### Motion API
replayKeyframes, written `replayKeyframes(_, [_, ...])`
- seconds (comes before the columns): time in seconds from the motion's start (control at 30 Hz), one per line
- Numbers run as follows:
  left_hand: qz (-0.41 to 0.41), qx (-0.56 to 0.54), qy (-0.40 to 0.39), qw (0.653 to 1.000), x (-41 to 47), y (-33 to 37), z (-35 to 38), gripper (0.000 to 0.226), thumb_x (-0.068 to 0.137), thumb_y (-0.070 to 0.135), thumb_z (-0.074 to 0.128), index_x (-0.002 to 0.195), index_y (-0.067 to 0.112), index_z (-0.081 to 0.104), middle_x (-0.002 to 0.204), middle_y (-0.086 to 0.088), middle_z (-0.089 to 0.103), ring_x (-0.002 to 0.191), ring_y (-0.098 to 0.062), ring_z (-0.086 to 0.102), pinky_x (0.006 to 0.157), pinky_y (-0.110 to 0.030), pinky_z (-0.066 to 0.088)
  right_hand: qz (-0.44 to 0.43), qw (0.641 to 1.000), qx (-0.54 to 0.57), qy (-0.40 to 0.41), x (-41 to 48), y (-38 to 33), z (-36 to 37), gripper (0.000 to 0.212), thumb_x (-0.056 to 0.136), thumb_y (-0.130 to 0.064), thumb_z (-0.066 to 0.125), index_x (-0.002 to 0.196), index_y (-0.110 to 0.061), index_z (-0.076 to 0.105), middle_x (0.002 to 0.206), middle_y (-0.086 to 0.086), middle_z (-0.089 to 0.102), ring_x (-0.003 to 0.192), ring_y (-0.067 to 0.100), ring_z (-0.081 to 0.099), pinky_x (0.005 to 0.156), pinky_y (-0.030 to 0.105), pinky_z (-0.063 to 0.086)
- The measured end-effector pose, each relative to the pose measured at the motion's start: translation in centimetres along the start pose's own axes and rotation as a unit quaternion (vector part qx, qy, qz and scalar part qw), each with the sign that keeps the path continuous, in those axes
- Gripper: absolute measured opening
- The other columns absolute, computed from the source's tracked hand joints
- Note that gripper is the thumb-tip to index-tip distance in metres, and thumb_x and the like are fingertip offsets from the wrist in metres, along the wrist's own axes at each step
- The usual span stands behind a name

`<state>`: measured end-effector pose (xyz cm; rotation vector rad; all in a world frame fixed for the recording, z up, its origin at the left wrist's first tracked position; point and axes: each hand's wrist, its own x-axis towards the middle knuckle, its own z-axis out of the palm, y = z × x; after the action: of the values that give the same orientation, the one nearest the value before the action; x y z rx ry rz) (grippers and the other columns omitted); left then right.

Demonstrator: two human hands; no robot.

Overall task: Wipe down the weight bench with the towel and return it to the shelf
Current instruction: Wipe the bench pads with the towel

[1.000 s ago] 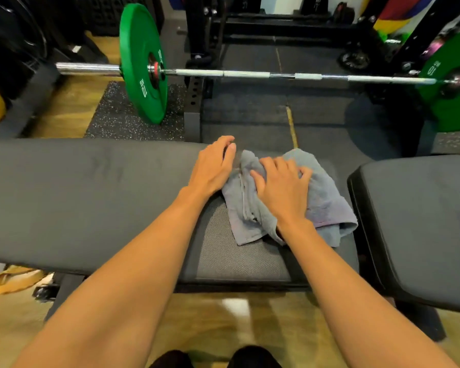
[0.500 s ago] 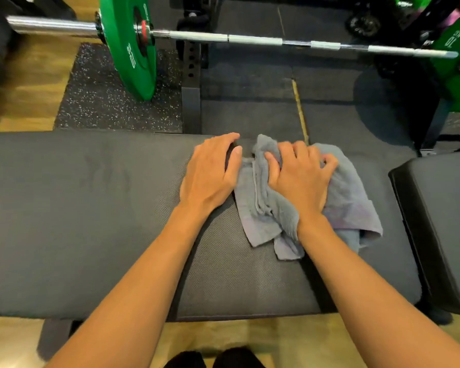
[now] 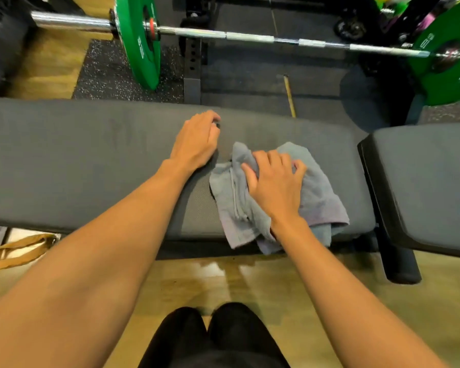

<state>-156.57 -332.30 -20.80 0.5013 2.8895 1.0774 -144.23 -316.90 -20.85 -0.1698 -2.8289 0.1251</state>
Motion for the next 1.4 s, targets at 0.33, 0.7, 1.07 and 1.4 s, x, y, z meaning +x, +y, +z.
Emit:
replayKeyframes(0.33, [0.011,-0.094,0.038,0.995,0.2,-2.9,-0.2,0.045,0.084,0.022,0.032,0.121,0.012,0.055,0.118,-0.007,0.063,0.106,-0.024,0.056,0.093,-0.037,0.042,0.025,0.997,-0.041,0.054,7.0,-2.1,3.6,0.031,0.094,-0.042,0.044,0.096,-0.017,0.062,0.089,0.006,0.061,0.084,0.028,0.054,0.083,0.047,0.035])
replayKeyframes(0.7, [-0.022,-0.144,0.067,0.987,-0.4,-1.6,-1.4,0.052,0.083,0.016,0.036,0.134,0.009,0.045,0.134,-0.009,0.054,0.118,-0.023,0.053,0.099,-0.034,0.041,0.009,1.000,-0.015,-0.022,13.9,-4.4,5.4,0.037,0.096,-0.045,0.036,0.113,-0.017,0.056,0.107,0.008,0.060,0.102,0.029,0.051,0.092,0.049,0.030])
replayKeyframes(1.07, [-0.007,-0.036,0.014,0.999,-1.6,-8.3,-7.1,0.039,0.096,0.015,0.038,0.133,0.011,0.049,0.134,-0.013,0.055,0.123,-0.031,0.047,0.106,-0.041,0.033,0.006,0.999,-0.034,0.039,-3.9,-8.4,0.4,0.026,0.095,-0.045,0.042,0.100,-0.025,0.058,0.091,-0.003,0.060,0.085,0.022,0.053,0.084,0.043,0.033])
replayKeyframes(1.4, [0.002,-0.067,0.047,0.997,-0.9,-10.3,-6.1,0.046,0.091,0.024,0.032,0.133,0.014,0.048,0.131,-0.005,0.056,0.115,-0.018,0.049,0.099,-0.034,0.037,0.062,0.996,-0.041,0.044,13.8,-10.5,6.5,0.034,0.095,-0.042,0.039,0.100,-0.016,0.060,0.093,0.007,0.061,0.089,0.028,0.052,0.085,0.045,0.029])
